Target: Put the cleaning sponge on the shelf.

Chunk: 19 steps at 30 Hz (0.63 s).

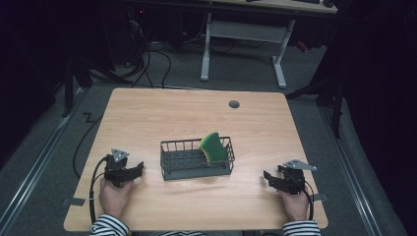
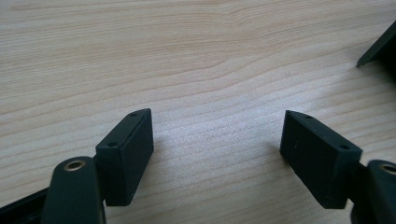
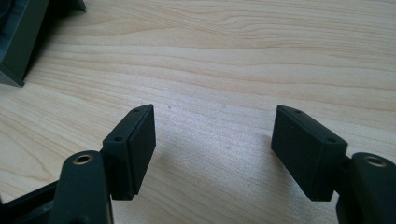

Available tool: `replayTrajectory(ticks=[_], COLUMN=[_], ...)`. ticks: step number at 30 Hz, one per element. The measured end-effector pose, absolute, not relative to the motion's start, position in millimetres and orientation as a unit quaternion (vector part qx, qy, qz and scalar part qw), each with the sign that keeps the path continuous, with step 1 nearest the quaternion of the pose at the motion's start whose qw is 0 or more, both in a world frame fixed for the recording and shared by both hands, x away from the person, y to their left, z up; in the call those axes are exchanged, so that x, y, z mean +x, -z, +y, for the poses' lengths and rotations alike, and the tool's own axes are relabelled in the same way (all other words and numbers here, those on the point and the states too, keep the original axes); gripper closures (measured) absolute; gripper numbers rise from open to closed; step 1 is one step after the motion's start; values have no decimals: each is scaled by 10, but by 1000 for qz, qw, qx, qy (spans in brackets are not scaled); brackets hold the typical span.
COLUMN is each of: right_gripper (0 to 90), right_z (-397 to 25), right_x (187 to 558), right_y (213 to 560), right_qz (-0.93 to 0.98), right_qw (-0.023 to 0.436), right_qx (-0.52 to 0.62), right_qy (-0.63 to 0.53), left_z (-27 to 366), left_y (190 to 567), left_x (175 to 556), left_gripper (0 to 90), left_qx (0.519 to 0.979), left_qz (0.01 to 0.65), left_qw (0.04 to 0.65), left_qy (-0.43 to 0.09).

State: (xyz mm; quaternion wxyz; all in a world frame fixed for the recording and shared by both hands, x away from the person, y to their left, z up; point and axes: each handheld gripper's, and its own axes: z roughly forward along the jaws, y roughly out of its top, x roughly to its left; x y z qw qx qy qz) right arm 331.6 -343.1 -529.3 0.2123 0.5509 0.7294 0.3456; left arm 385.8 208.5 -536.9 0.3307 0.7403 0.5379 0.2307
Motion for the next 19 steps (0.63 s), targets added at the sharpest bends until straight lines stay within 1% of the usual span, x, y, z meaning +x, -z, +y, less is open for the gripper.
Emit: replayTrajectory(ticks=[5, 7, 19], right_gripper=[295, 285, 262], right_z=[-3397, -3343, -3330], right_x=[3322, 3317, 3319], right_y=[5300, 5304, 5307], right_qz=[740, 749, 750], right_qw=[221, 237, 237], right_qx=[543, 535, 534], right_qy=[-330, -312, -312], left_z=[2084, 2085, 2086], left_y=[5369, 5369, 5370], left_x=[3857, 3857, 3851], left_gripper=[260, 261, 266], left_qx=[741, 740, 739], left_qz=[538, 538, 539], left_qw=[330, 331, 332], left_qy=[-231, -231, -231])
